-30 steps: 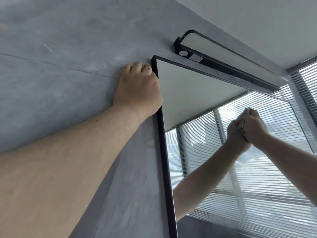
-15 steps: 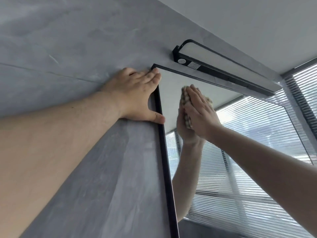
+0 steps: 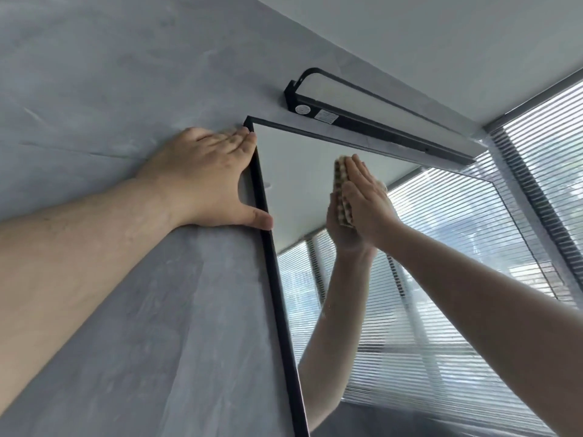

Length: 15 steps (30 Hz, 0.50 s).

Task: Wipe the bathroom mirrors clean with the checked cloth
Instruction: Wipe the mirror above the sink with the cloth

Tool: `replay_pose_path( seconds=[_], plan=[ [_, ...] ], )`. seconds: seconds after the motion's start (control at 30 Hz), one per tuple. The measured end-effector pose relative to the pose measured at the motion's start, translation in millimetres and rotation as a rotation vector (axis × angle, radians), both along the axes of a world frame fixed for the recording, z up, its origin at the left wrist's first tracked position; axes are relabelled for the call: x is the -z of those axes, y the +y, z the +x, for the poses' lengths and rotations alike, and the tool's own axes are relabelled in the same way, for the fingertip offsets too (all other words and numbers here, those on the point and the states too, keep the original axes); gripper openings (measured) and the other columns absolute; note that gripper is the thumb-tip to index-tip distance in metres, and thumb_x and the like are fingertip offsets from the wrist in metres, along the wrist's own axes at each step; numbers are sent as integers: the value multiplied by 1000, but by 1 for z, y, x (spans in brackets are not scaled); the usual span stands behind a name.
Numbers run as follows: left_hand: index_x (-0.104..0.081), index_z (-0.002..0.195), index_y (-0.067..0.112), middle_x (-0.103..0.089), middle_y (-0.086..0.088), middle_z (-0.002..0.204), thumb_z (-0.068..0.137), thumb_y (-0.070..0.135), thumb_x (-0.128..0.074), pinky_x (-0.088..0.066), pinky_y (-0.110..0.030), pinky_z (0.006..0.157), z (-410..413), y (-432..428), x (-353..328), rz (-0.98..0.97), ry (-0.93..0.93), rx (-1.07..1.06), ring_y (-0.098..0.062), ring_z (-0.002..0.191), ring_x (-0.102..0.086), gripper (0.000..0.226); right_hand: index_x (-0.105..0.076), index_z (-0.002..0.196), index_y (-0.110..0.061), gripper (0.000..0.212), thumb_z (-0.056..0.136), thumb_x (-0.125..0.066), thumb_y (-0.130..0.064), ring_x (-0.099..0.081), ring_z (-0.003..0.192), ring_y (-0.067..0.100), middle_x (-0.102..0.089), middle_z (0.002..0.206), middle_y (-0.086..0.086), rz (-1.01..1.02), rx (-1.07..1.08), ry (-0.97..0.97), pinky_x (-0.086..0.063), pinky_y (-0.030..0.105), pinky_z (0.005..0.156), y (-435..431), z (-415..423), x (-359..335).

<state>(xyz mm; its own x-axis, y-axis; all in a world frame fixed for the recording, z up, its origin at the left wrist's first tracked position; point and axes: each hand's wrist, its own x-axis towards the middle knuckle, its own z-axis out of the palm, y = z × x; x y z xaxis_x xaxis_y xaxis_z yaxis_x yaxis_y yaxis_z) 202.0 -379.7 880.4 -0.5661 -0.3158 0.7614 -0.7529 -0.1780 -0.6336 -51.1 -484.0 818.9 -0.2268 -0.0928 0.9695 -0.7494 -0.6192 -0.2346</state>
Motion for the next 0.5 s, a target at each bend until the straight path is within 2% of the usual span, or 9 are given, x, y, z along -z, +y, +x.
replay_pose_path(
  seconds=[0.13,0.23,0.27,0.3,0.33,0.37,0.4,0.43,0.5],
  plan=[
    [-5,158,10,-9,-3,166,37,103,15,-15,-33,122,0,-2,-2,-12,-8,28,-11,152,-11,155,-40,151,-14,54,102,-32,-35,-23,149,16,-31,161,3,148,-57,-304,-17,37,123,-33,-73,26],
    [-5,158,10,-10,-4,166,38,103,14,-16,-34,122,0,-2,-2,-16,-15,19,-11,152,-11,154,-49,136,2,60,92,-25,-33,-35,138,35,-42,145,24,324,-53,-340,-31,47,111,-50,-119,61],
    [-3,158,10,-9,-4,166,38,103,14,-16,-34,121,-1,-2,-2,-16,-15,13,-10,152,-10,153,-56,127,-2,60,87,-26,-34,-41,131,40,-48,134,26,361,-60,-356,-38,46,103,-58,-134,71],
    [-2,158,10,-7,-3,167,39,103,12,-15,-34,121,-1,-1,-1,-14,-13,6,-10,152,-9,152,-64,111,-15,48,83,-31,-36,-46,121,45,-55,118,24,375,-126,-422,-42,47,95,-66,-146,77],
    [-1,158,11,-6,-3,167,40,103,8,-15,-33,121,-1,-1,-1,-14,-7,0,-9,152,-8,150,-64,92,-21,34,80,-37,-38,-50,110,50,-56,99,18,345,-179,-481,-43,54,91,-86,-164,80],
    [0,158,11,-5,-3,167,42,101,5,-15,-33,120,-2,0,-1,-15,-3,-4,-9,152,-8,148,-59,82,-22,26,77,-41,-40,-52,102,53,-54,87,14,295,-232,-519,-42,61,90,-99,-176,81],
    [0,158,11,-5,-3,167,43,101,4,-14,-33,119,-3,0,0,-17,0,-6,-9,152,-7,146,-57,80,-22,25,76,-41,-42,-53,99,51,-53,83,12,278,-271,-535,-41,64,90,-95,-169,80],
    [1,158,11,-5,-3,167,43,101,3,-14,-33,118,-3,0,0,-18,3,-9,-9,152,-7,146,-57,83,-23,25,79,-41,-42,-55,100,46,-55,87,11,255,-280,-522,-41,62,94,-85,-155,75],
    [1,158,11,-5,-3,167,43,100,2,-13,-33,118,-4,0,0,-16,5,-15,-9,153,-7,146,-66,105,-22,26,96,-44,-32,-54,119,30,-61,114,7,154,-261,-473,-36,42,107,-49,-109,66]
  ],
)
